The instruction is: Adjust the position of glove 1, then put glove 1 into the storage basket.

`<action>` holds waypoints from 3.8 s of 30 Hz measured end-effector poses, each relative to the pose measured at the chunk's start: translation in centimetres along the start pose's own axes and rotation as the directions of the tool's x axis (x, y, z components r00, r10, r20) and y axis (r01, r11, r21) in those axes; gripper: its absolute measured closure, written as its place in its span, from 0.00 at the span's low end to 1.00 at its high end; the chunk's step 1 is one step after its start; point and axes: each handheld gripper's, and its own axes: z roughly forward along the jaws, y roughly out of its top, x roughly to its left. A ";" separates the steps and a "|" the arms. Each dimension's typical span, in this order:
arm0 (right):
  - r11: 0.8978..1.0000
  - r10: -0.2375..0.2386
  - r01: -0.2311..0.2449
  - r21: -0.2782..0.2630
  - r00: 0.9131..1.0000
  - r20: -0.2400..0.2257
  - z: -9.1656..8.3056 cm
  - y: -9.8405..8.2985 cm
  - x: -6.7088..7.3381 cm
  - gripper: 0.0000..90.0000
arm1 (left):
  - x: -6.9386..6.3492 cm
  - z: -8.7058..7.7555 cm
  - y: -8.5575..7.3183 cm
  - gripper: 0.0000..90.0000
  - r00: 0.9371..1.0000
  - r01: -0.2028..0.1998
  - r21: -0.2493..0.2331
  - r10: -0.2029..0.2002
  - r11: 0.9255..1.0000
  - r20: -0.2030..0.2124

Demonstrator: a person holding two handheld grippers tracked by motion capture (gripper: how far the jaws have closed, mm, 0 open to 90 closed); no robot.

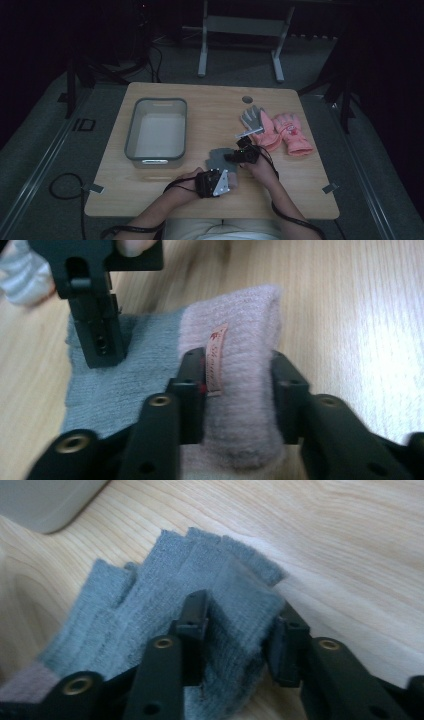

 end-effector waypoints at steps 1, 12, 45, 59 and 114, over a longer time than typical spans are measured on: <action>1.000 0.007 -0.007 0.003 1.000 -0.009 0.0 0.1 0.0 0.76 | 0.3 -0.1 0.1 0.74 1.000 0.021 0.002 -0.021 1.000 0.017; 0.997 -0.016 0.013 -0.082 0.999 -0.040 -2.2 1.3 1.4 0.81 | 3.4 -2.8 0.5 0.79 0.976 0.183 -0.028 -0.178 0.983 0.125; 0.967 -0.126 0.112 -0.228 0.991 -0.049 -4.5 12.4 7.4 0.81 | 11.3 -13.3 -0.2 0.79 0.989 0.144 -0.005 -0.144 0.990 0.017; 0.961 -0.169 0.146 -0.235 0.982 -0.079 -0.8 16.6 11.1 0.81 | 13.1 -16.4 -4.3 0.79 0.985 0.170 0.059 -0.168 0.984 -0.030; 0.958 -0.189 0.179 -0.225 0.982 -0.026 0.1 15.7 8.2 0.65 | 17.7 -12.4 -9.4 0.06 0.921 0.382 0.117 -0.389 0.917 0.039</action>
